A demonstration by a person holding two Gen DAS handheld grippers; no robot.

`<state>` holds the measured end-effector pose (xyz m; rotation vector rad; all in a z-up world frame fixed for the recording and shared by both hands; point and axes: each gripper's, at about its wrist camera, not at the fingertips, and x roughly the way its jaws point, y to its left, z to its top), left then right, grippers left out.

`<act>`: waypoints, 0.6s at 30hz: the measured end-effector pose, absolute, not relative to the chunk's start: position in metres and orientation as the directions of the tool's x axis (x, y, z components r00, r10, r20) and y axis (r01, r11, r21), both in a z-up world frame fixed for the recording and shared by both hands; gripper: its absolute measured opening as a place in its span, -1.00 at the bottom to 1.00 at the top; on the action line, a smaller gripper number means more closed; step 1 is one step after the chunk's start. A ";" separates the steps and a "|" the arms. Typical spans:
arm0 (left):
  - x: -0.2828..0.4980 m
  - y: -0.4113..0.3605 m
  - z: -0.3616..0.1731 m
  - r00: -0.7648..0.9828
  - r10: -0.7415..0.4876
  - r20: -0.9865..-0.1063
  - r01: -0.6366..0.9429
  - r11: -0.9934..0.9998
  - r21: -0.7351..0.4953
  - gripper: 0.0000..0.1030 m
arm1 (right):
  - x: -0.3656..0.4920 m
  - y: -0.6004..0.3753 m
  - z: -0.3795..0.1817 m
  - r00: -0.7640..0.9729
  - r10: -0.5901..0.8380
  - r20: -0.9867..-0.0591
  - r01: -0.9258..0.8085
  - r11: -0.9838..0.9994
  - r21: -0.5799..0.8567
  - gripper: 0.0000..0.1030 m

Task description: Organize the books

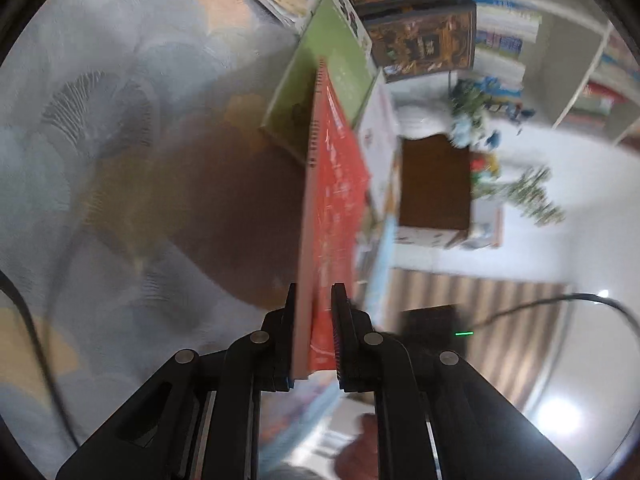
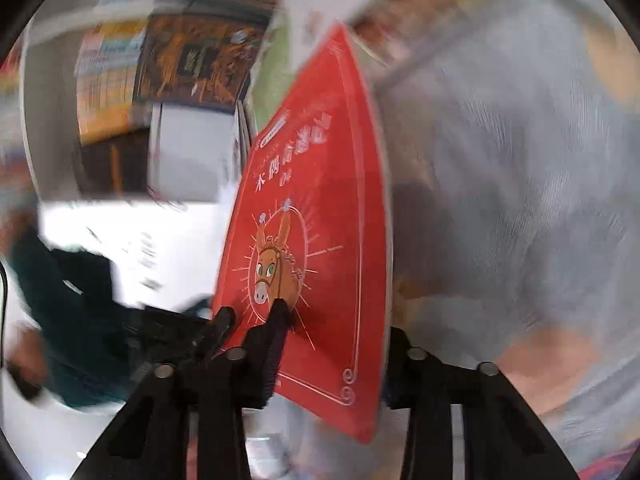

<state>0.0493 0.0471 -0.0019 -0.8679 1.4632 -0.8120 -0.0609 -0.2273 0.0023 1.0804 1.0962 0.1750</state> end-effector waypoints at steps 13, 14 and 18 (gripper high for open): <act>0.023 0.040 0.054 0.060 -0.789 -0.612 0.303 0.598 -0.742 -0.81 | -0.073 -0.196 0.057 0.441 0.414 -0.796 0.179 0.829 0.530 -0.34; 0.024 0.040 0.060 0.074 -0.794 -0.604 0.318 0.592 -0.740 -0.80 | -0.071 -0.192 0.065 0.449 0.399 -0.799 0.152 0.847 0.509 -0.34; 0.035 0.051 0.073 0.101 -0.826 -0.554 0.319 0.555 -0.768 -0.73 | -0.065 -0.182 0.097 0.484 0.375 -0.791 0.058 0.888 0.456 -0.34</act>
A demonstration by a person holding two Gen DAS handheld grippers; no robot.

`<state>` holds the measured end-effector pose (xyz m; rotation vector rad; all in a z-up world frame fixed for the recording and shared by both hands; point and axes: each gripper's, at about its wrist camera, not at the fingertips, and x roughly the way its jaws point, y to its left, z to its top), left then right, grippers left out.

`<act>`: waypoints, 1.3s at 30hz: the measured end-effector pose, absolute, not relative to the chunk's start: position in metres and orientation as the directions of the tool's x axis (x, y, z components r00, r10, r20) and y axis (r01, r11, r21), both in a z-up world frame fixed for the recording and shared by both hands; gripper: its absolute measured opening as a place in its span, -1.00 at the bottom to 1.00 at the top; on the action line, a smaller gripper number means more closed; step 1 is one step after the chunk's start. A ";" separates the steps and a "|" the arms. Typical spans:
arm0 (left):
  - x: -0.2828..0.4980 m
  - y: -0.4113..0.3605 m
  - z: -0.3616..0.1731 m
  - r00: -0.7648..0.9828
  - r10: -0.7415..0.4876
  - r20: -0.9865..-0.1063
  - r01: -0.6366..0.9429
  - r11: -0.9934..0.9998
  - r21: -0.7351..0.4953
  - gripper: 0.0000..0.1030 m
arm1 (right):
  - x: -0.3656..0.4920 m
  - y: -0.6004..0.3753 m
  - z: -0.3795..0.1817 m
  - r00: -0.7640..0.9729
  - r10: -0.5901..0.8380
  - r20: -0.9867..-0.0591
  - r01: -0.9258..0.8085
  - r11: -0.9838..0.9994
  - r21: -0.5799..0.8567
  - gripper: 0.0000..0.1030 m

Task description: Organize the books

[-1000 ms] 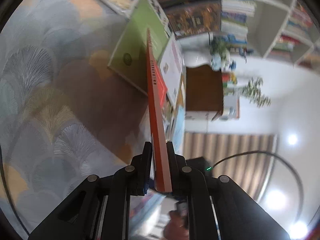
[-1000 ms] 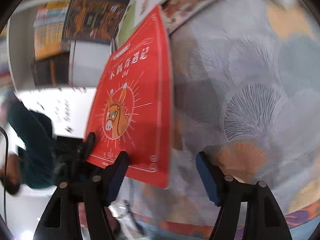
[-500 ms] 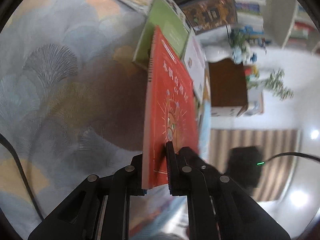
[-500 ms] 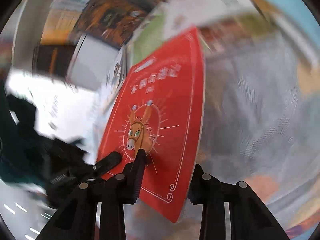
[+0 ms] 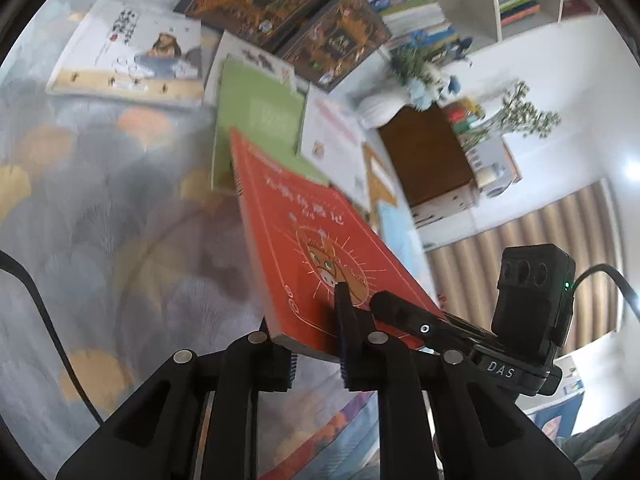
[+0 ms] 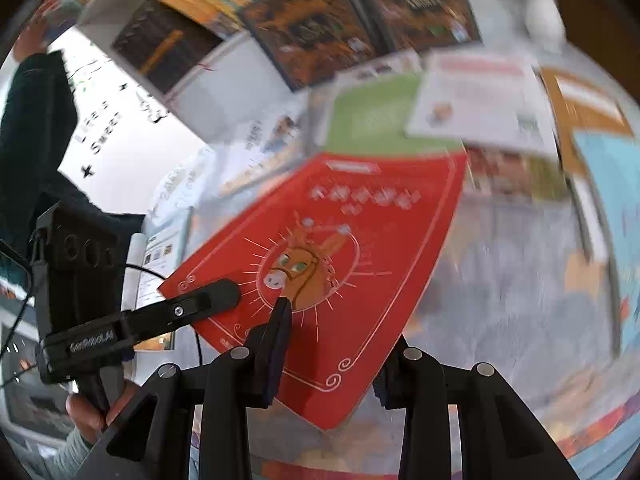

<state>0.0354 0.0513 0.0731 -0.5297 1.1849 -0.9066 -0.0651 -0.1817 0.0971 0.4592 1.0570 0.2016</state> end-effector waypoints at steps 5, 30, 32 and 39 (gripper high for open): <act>0.048 0.063 0.085 0.179 -0.826 -0.534 0.301 0.563 -0.770 -0.69 | -0.040 -0.170 0.116 0.513 0.389 -0.765 -0.010 0.894 0.448 -0.34; 0.171 0.110 0.071 0.363 -0.773 -0.521 0.242 0.618 -0.748 -0.67 | 0.128 -0.098 0.112 0.491 0.469 -0.734 -0.202 0.881 0.427 -0.31; 0.180 0.114 0.057 0.363 -0.761 -0.538 0.209 0.629 -0.749 -0.67 | 0.145 -0.095 0.096 0.456 0.489 -0.744 -0.189 0.870 0.456 -0.31; 0.204 0.126 0.027 0.347 -0.743 -0.573 0.132 0.643 -0.754 -0.72 | 0.188 -0.089 0.049 0.367 0.532 -0.763 -0.107 0.839 0.534 -0.31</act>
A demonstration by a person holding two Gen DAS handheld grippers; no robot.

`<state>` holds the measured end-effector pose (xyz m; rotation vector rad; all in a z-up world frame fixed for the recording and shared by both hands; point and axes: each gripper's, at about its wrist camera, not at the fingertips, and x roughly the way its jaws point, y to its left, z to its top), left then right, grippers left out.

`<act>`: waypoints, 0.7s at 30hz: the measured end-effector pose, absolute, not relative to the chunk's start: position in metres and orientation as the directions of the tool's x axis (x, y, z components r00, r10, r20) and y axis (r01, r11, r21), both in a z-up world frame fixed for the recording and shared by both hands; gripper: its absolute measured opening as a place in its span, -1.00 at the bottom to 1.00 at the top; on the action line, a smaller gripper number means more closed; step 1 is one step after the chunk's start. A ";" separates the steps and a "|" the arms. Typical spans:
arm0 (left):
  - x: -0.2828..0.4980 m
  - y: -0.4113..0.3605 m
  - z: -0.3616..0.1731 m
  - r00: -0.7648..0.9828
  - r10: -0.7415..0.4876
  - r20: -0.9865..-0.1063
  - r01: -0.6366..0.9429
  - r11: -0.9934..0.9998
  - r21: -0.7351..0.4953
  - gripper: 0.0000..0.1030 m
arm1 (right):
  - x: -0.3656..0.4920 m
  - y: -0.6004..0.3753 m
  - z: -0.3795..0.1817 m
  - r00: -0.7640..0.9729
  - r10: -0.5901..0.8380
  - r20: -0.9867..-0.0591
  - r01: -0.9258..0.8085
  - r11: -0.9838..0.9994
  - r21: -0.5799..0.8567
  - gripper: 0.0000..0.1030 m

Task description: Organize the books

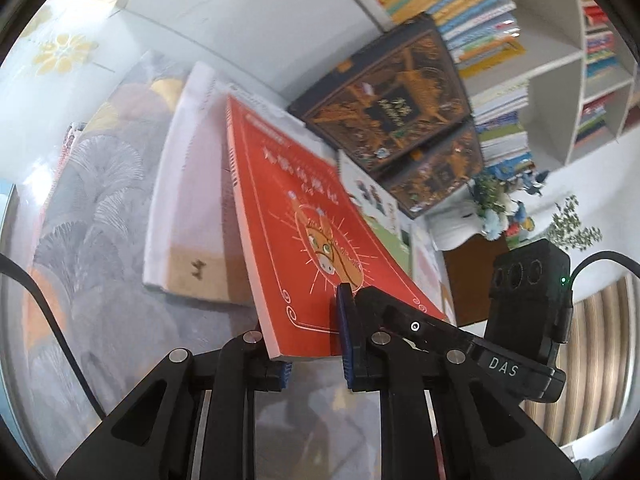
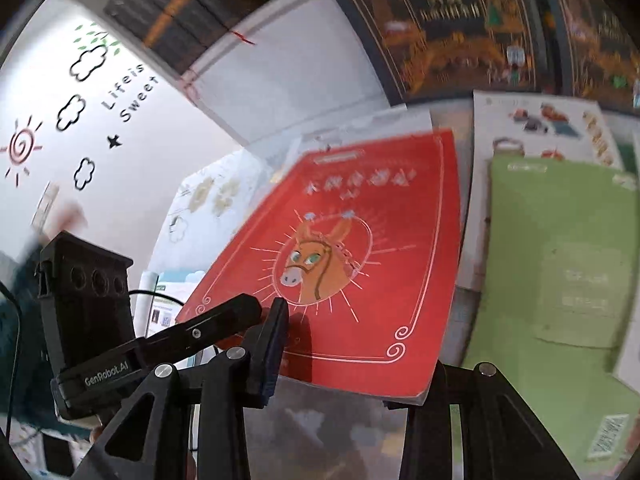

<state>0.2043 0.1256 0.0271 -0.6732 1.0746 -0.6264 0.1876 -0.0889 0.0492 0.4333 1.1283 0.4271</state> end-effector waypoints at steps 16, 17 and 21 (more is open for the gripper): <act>0.198 0.154 0.011 0.345 -0.674 -0.653 -0.055 0.680 -0.731 -0.46 | 0.206 -0.109 0.021 0.327 0.514 -0.793 0.096 0.816 0.569 -0.26; 0.195 0.155 0.012 0.343 -0.679 -0.649 -0.057 0.675 -0.736 -0.46 | 0.201 -0.113 0.021 0.326 0.518 -0.791 0.103 0.812 0.574 -0.26; 0.176 0.155 0.019 0.334 -0.679 -0.654 -0.046 0.682 -0.730 -0.44 | 0.181 -0.123 0.021 0.317 0.538 -0.781 0.130 0.791 0.598 -0.25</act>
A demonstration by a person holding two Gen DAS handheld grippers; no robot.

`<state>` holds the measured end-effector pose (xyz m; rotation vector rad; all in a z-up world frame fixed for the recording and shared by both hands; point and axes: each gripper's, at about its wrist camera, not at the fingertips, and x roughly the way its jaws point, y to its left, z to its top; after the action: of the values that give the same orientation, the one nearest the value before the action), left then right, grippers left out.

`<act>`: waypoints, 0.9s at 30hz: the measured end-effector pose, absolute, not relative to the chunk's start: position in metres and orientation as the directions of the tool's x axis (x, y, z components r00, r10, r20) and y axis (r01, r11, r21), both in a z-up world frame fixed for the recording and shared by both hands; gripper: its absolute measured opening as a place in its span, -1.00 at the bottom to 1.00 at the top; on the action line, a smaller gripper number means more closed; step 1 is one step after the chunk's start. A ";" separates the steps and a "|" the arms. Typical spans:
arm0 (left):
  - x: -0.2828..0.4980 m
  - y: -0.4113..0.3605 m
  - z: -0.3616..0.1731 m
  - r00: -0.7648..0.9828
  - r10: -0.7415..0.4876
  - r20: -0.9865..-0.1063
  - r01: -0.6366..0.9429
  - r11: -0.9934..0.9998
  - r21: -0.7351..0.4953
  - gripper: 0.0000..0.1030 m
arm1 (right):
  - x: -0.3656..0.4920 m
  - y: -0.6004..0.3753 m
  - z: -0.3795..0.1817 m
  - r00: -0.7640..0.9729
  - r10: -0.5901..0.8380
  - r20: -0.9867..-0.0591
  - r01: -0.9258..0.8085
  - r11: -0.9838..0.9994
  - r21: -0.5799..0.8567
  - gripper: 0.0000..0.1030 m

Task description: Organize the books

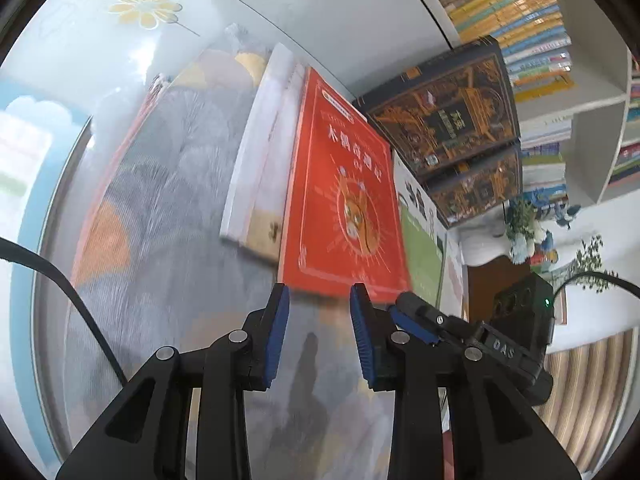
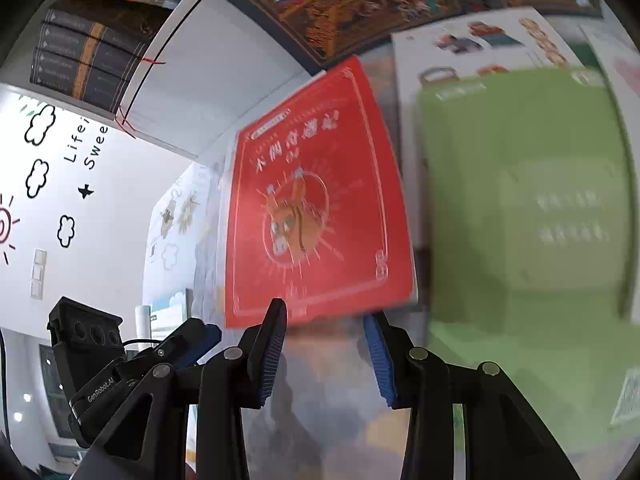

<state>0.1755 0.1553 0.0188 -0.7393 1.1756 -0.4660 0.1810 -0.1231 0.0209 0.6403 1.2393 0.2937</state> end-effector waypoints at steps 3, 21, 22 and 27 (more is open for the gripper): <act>0.162 0.158 0.023 0.342 -0.658 -0.671 -0.046 0.701 -0.711 -0.44 | 0.174 -0.127 0.022 0.326 0.544 -0.773 0.143 0.780 0.609 -0.25; 0.240 0.164 0.013 0.426 -0.497 -0.756 -0.143 0.788 -0.599 -0.44 | 0.272 -0.101 0.026 0.377 0.272 -0.885 0.043 0.950 0.310 -0.25; 0.243 0.165 0.010 0.426 -0.493 -0.759 -0.160 0.784 -0.600 -0.44 | 0.278 -0.098 0.026 0.369 0.272 -0.889 0.029 0.952 0.303 -0.25; 0.245 0.169 0.004 0.431 -0.472 -0.769 -0.187 0.787 -0.588 -0.44 | 0.293 -0.082 0.031 0.369 0.233 -0.900 -0.028 0.970 0.240 -0.25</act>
<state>0.2446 0.1688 0.0045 -0.6756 1.1336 -0.1961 0.2933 -0.0821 0.0307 0.1961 1.1832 0.1683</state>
